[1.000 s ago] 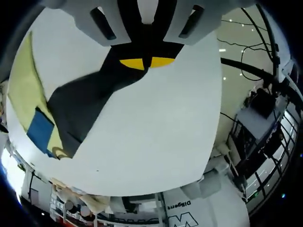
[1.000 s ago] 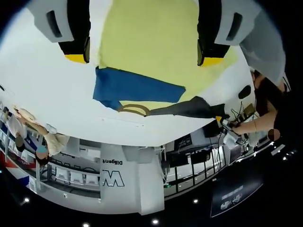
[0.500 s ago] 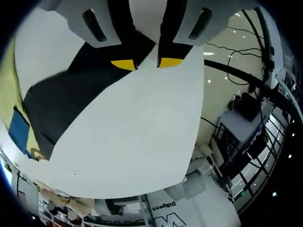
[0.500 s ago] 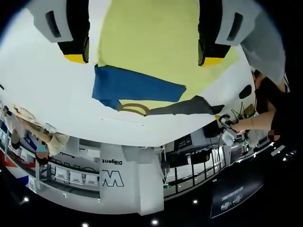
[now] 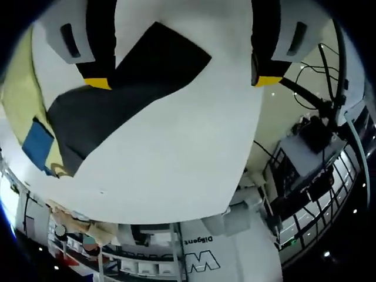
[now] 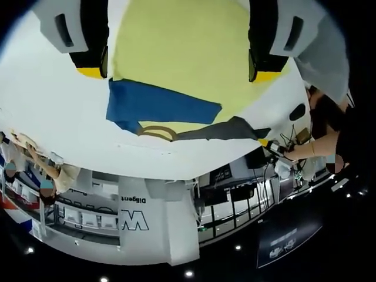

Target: Fold the garment on the visible template until the final outline fits inside the template.

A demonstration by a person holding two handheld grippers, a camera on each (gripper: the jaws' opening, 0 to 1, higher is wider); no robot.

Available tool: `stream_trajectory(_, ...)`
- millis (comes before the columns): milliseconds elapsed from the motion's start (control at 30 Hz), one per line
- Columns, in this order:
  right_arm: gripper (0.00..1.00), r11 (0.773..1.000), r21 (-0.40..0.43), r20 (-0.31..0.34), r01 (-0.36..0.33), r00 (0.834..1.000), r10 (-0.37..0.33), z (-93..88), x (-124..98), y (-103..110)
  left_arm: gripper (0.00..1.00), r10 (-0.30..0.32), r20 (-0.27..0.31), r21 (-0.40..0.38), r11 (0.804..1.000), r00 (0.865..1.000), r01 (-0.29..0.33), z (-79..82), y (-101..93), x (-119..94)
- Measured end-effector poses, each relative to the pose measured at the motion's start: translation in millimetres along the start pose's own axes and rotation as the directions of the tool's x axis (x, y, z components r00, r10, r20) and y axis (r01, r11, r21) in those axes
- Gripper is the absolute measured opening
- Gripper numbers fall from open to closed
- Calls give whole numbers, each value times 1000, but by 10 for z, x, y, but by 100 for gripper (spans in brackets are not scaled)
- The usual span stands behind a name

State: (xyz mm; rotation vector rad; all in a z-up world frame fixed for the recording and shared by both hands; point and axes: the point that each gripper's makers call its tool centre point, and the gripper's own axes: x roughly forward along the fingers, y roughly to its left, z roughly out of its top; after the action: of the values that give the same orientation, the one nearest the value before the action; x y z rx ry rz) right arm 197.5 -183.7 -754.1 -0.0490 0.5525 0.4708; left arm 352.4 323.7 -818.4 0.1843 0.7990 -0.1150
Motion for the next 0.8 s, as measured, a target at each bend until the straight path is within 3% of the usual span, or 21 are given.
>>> stream_trajectory(433, 99, 1000, -12, 1, -8, 1000, 8, -7, -24, 34, 96, -12, -1, -64, 998, 1000, 12, -279, -110, -45)
stream_trajectory(533, 99, 1000, -11, 0, -9, 1000, 9, -16, -27, 36, 90, -3, -21, -122, 993, 1000, 0, -414, -122, -56)
stream_trajectory(667, 99, 1000, -11, -13, -12, 1000, 12, -54, -14, 35, 81, -11, 9, -189, 982, 1000, 13, -458, -158, -59)
stream_trajectory(800, 99, 1000, -11, -12, -14, 1000, 13, -56, -13, 43, 60, 7, 32, -219, 976, 999, 1, -467, -144, -113)
